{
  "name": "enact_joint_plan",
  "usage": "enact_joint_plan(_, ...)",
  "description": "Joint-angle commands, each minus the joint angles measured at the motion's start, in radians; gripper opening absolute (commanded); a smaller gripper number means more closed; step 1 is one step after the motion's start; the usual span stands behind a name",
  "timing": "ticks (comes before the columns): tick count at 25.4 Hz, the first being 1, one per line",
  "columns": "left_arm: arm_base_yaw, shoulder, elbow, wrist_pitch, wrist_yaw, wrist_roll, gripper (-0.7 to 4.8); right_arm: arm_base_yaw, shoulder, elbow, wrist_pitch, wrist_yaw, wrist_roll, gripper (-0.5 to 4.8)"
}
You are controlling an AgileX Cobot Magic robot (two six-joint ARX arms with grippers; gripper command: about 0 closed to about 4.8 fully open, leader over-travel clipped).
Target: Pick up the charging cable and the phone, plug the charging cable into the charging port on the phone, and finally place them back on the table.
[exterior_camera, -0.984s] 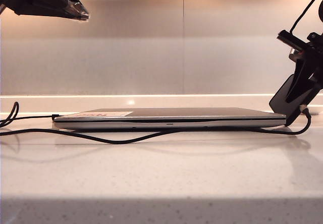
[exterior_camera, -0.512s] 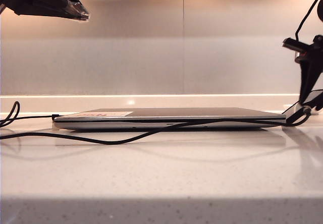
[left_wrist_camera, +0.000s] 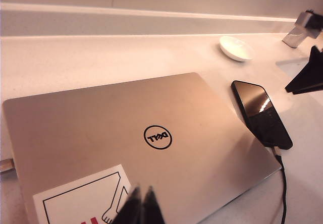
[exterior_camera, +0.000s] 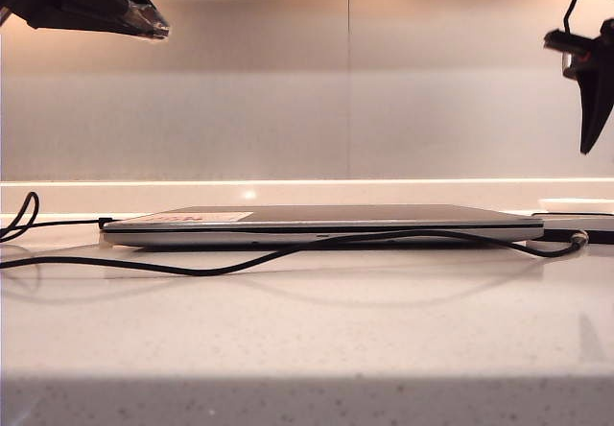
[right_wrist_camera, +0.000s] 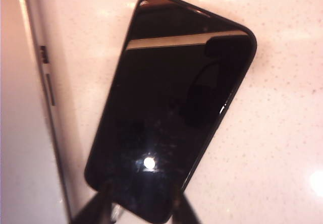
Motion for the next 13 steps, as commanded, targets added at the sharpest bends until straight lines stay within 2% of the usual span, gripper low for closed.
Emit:
enact_joint_plan(1,0.0,-0.032,0.009,-0.001,0.003,0.008,-0.06,0.005,-0.038,0.024,-0.027,0.055,-0.004,0.04)
enact_joint_plan(5,0.003,-0.096,0.009,-0.056,0.003,0.097,-0.06,0.005,-0.126,0.0,0.006,0.071,-0.005,-0.01)
enact_joint_plan(9,0.009,-0.132,0.004,-0.137,0.003,0.098,-0.06,0.006,-0.256,-0.102,0.137,0.071,-0.007,-0.01)
enact_joint_plan(13,0.008,-0.17,-0.024,-0.179,0.003,0.097,-0.06,0.023,-0.473,-0.324,0.356,0.071,-0.008,-0.01)
